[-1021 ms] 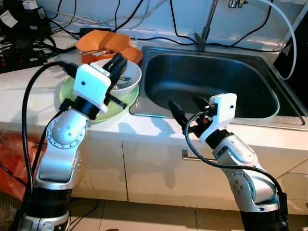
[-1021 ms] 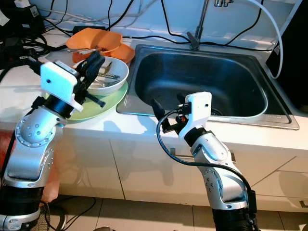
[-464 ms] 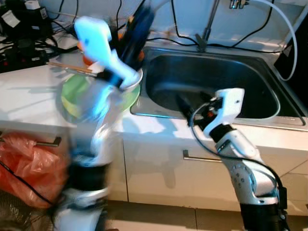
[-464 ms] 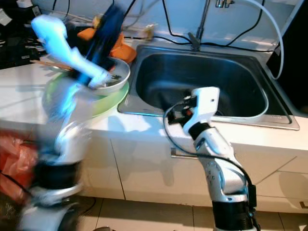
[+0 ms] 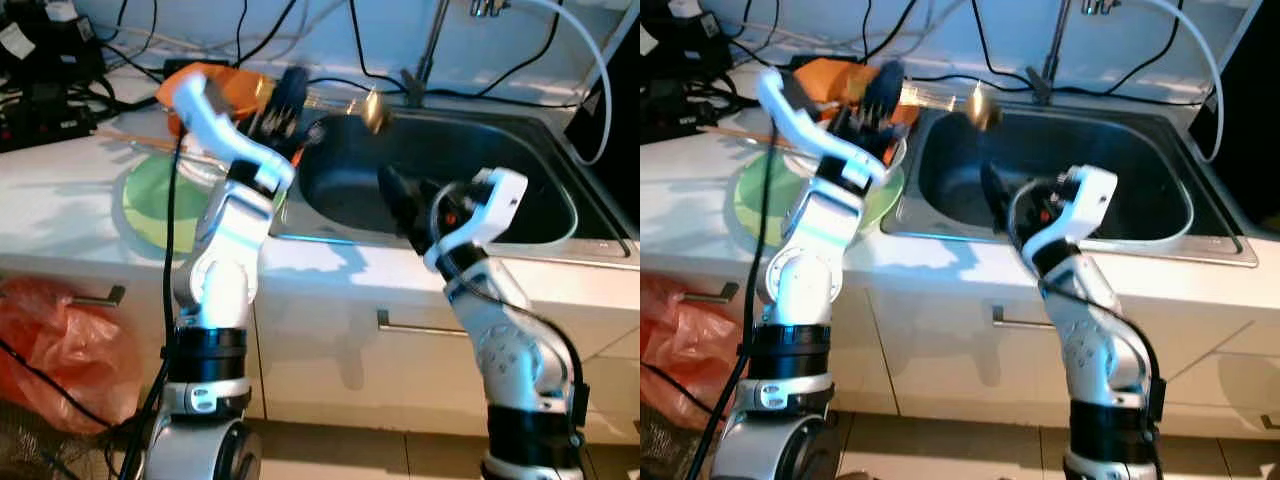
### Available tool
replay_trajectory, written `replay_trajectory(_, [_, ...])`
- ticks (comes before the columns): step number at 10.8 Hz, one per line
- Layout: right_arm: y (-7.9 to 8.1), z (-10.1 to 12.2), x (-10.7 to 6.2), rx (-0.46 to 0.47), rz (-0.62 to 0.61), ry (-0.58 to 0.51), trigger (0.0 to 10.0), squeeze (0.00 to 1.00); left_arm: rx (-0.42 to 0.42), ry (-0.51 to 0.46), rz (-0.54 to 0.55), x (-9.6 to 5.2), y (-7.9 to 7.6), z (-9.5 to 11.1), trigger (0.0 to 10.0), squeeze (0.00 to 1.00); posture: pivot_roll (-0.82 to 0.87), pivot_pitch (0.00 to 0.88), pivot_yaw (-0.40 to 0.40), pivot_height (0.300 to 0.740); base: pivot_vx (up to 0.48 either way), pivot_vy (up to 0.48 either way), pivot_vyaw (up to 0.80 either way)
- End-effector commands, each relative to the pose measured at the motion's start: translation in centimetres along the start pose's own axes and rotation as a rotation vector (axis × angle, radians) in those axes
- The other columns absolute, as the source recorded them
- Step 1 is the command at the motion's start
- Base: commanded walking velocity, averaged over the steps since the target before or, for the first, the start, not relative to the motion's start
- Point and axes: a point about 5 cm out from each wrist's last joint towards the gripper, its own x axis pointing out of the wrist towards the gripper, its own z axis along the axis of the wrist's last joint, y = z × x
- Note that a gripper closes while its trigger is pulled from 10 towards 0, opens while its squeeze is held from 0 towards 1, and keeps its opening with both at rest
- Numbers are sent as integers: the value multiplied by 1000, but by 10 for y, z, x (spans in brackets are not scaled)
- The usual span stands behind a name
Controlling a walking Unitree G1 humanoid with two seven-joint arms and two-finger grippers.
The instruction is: Kitchen organization
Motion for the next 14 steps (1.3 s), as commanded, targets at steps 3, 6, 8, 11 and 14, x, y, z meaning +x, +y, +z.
replay_trajectory(3, [15,3,8,300,84,2,10000,0,-343,41,39,3,-3,-28,0,0,49,39,-37,740,0,0,0])
replay_trajectory(6, [28,1,14,441,149,45,10000,0,-422,79,23,7,-8,-40,0,0,47,47,-40,740,0,0,0])
replay_trajectory(8, [27,-5,16,481,139,66,10000,0,-455,103,58,3,-2,-47,0,0,50,51,-42,740,0,0,0])
replay_trajectory(11, [34,-10,29,512,167,74,10000,0,-511,132,89,-1,-3,-56,0,0,63,59,-40,740,0,0,0])
replay_trajectory(14, [38,-7,41,516,205,48,10000,0,-522,170,97,-5,-3,-60,0,0,78,75,-37,740,0,0,0])
